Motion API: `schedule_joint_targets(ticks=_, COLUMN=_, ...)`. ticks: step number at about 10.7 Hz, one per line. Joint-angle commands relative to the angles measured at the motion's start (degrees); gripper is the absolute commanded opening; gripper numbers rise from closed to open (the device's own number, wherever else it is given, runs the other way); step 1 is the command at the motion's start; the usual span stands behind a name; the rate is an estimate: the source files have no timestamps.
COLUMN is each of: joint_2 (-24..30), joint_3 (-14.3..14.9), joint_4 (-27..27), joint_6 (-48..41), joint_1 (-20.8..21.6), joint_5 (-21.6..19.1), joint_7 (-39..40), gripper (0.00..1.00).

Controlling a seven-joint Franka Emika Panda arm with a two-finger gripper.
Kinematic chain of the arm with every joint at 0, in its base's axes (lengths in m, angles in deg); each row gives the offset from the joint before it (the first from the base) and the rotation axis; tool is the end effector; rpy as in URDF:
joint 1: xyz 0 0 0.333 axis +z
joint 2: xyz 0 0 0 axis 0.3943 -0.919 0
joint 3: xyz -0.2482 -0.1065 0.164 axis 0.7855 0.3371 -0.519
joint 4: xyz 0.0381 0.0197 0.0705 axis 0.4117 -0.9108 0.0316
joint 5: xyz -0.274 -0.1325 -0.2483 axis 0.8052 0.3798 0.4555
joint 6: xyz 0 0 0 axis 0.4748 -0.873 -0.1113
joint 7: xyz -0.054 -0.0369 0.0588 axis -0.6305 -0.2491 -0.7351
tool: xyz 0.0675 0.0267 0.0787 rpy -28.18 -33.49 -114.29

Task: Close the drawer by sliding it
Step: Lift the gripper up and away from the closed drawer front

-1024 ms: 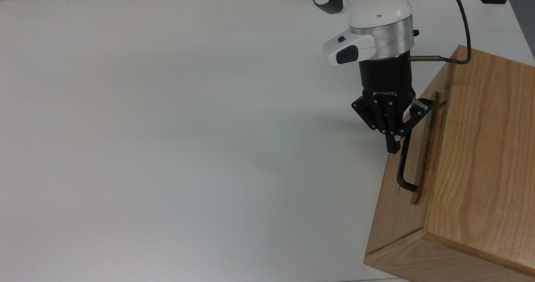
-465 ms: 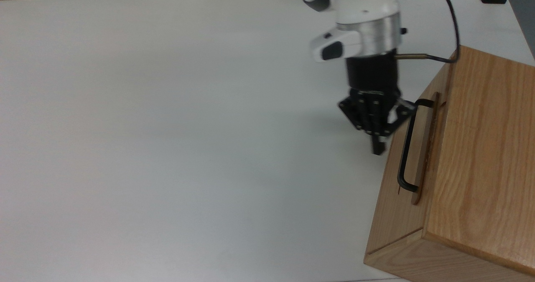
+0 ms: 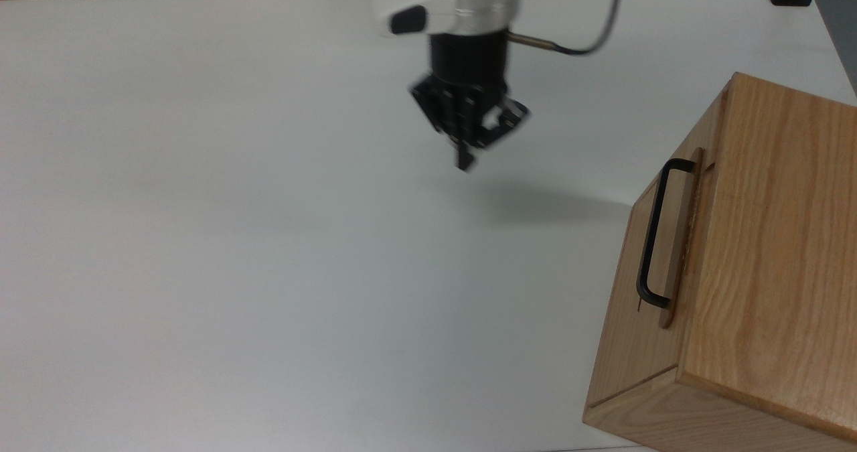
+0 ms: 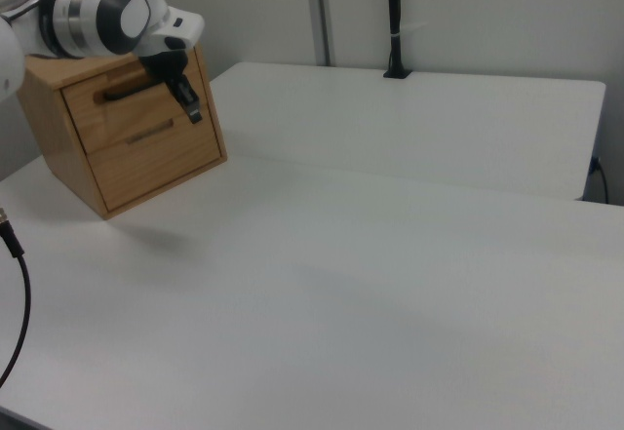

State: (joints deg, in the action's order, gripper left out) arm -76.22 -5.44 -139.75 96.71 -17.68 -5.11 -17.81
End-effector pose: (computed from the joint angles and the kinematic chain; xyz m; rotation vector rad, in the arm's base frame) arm 0.6684 0.1380 0.5596 -2.8789 0.7770 -0.4474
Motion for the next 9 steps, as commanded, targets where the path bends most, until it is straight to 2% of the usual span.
schedule_joint_targets(ticks=1, joint_2=6.4, joint_3=-0.6, joint_4=-3.5, joint_6=-11.4, joint_1=-6.1, joint_5=0.2, joint_7=16.8, gripper=0.0)
schedule_joint_targets(ticks=2, joint_2=8.4, joint_3=-0.4, joint_4=-3.5, joint_6=-16.1, joint_1=-7.6, joint_5=0.1, joint_7=21.3, gripper=0.0)
schedule_joint_targets(ticks=3, joint_2=11.3, joint_3=1.1, joint_4=-4.6, joint_6=-20.0, joint_1=-7.8, joint_5=0.0, joint_7=26.1, gripper=0.0)
schedule_joint_targets(ticks=5, joint_2=18.4, joint_3=6.7, joint_4=-10.8, joint_6=-21.0, joint_1=-5.4, joint_5=-1.8, joint_7=32.4, gripper=0.0)
schedule_joint_targets(ticks=6, joint_2=19.8, joint_3=9.9, joint_4=-12.4, joint_6=-21.0, joint_1=-3.5, joint_5=-3.4, joint_7=33.3, gripper=0.0)
schedule_joint_targets(ticks=9, joint_2=19.5, joint_3=10.6, joint_4=-13.0, joint_6=-19.7, joint_1=-2.8, joint_5=-4.0, joint_7=38.3, gripper=0.0)
